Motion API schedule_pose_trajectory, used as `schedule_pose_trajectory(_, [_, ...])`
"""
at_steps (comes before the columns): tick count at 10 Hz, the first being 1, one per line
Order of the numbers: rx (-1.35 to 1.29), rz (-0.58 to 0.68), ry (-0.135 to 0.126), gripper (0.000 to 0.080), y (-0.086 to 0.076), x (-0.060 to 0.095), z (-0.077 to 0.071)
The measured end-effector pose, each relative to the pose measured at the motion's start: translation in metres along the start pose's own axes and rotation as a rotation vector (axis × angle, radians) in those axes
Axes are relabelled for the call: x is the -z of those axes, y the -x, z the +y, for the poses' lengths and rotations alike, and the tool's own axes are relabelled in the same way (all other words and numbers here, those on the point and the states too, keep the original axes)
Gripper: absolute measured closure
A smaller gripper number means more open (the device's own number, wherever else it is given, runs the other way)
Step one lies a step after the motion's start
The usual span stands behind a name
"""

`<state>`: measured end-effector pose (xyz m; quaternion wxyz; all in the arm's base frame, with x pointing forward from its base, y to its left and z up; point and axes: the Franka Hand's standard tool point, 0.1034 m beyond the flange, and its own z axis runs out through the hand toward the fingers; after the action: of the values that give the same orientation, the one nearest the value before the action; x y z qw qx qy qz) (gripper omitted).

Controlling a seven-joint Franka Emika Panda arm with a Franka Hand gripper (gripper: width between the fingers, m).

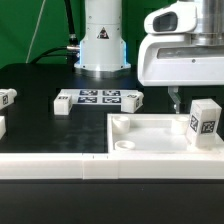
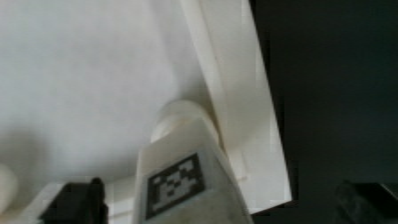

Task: Assemble one leg

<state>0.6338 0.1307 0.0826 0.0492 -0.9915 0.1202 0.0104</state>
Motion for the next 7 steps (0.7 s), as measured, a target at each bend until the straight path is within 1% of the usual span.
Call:
schedule_pose_trajectory(1, [0.123,0.002,0.008,0.015,0.0005,-0.0001,-0.0011])
schedule_pose_trajectory(3, [0.166,0.003,0.007,0.015,0.0003,0.0,-0.0011])
schedule_pose_trajectory(4, [0.164,0.003,0.007,0.028,0.0003,0.0,-0.001])
schedule_pose_trajectory(5, [0.164,0.003,0.008,0.043,0.0001,0.0,-0.0006])
schedule_pose_trajectory(6, [0.16,-0.001,0.014,0.043,-0.0003,-0.0003,0.004])
schedule_pose_trajectory(7, [0.152,-0.003,0.021,0.0498,-0.0008,-0.001,0.0083])
